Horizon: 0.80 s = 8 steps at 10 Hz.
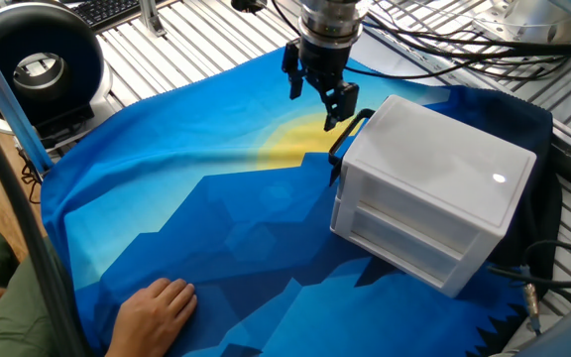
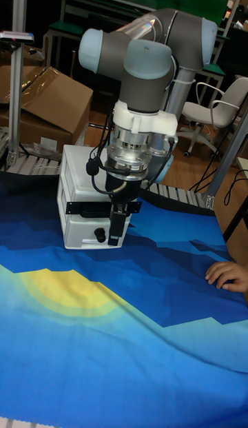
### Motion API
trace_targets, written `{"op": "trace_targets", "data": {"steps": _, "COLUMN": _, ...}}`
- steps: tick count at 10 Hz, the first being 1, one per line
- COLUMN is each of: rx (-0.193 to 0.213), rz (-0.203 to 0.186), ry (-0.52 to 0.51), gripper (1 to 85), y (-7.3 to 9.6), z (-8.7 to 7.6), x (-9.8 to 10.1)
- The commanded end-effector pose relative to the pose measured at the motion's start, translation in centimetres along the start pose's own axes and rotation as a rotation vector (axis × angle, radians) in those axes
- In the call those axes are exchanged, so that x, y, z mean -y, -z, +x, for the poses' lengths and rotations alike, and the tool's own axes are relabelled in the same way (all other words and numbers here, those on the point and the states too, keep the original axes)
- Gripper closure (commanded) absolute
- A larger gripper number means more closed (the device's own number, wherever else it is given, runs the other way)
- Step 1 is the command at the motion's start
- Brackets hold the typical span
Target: Take something out of a drawer
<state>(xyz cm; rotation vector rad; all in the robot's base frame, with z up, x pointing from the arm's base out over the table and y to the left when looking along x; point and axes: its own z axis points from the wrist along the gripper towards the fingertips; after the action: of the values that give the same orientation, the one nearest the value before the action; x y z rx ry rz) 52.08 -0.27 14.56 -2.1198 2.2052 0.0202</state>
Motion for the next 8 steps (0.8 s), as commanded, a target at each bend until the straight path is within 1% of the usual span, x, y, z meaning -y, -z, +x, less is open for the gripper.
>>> {"op": "trace_targets", "data": {"steps": 1, "rx": 0.005, "rz": -0.032, "ry": -0.048, "gripper": 0.7, "y": 0.8, "z": 0.1, "x": -1.4}}
{"op": "trace_targets", "data": {"steps": 2, "rx": -0.005, "rz": -0.040, "ry": -0.046, "gripper": 0.7, "y": 1.6, "z": 0.5, "x": -1.9}}
{"op": "trace_targets", "data": {"steps": 3, "rx": -0.003, "rz": -0.047, "ry": -0.044, "gripper": 0.7, "y": 2.0, "z": 0.7, "x": -2.4}}
{"op": "trace_targets", "data": {"steps": 4, "rx": -0.004, "rz": -0.051, "ry": -0.046, "gripper": 0.7, "y": 2.1, "z": 0.9, "x": -2.7}}
{"op": "trace_targets", "data": {"steps": 5, "rx": -0.005, "rz": -0.047, "ry": -0.040, "gripper": 0.7, "y": 1.8, "z": 1.2, "x": -2.8}}
{"op": "trace_targets", "data": {"steps": 7, "rx": 0.012, "rz": -0.020, "ry": -0.014, "gripper": 0.7, "y": 0.2, "z": 1.6, "x": -2.6}}
{"op": "trace_targets", "data": {"steps": 8, "rx": 0.008, "rz": -0.004, "ry": -0.006, "gripper": 0.7, "y": -0.2, "z": 1.8, "x": -2.3}}
